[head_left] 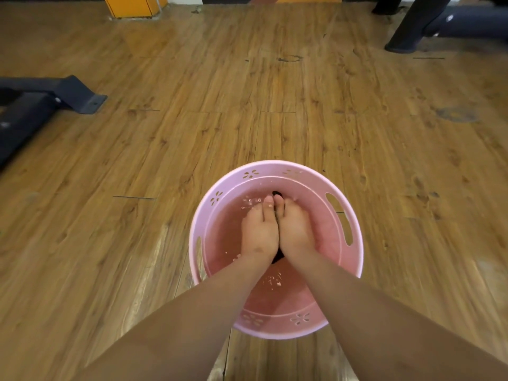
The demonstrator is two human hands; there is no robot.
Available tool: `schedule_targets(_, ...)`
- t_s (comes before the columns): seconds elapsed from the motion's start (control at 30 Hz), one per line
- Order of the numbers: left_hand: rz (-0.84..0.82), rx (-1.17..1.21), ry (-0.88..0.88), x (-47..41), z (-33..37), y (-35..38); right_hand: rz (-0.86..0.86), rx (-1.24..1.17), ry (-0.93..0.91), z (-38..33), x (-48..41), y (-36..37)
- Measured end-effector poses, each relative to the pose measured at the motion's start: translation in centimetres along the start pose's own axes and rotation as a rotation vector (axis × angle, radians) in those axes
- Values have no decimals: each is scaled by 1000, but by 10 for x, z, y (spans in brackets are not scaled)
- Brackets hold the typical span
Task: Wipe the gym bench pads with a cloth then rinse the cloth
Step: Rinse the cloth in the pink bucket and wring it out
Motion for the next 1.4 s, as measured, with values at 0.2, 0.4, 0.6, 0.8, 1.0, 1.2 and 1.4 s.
schedule_targets(0.2,-29,-183,-159,-2,-33,-3,11,292,99,17,1,5)
schedule_targets(0.4,-125,-216,-421,14,-73,6,-189,77,281,54,3,28)
schedule_targets(0.6,89,-24,-266,8,-54,-6,-211,-130,82,15,8,30)
schedule_targets(0.8,154,99,-37,-12,-4,-18,2,-202,-57,-21,6,-4)
schedule_targets(1.0,139,116,-10,-20,1,-18,-47,-151,-113,-37,7,-5)
schedule_targets(1.2,87,57,34,-25,9,-15,-53,-155,-94,-38,5,-8)
schedule_targets(1.4,129,130,20,-28,4,-18,-76,-234,-55,-35,-3,0)
Point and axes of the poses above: each hand's wrist, its own x-axis away from the middle knuckle, its own y-axis out of the palm, z = x × y, the point moved 10 cm from there along -x, towards the middle knuckle, and after that the axes turned 10 degrees about y, right-handed, at the moved point
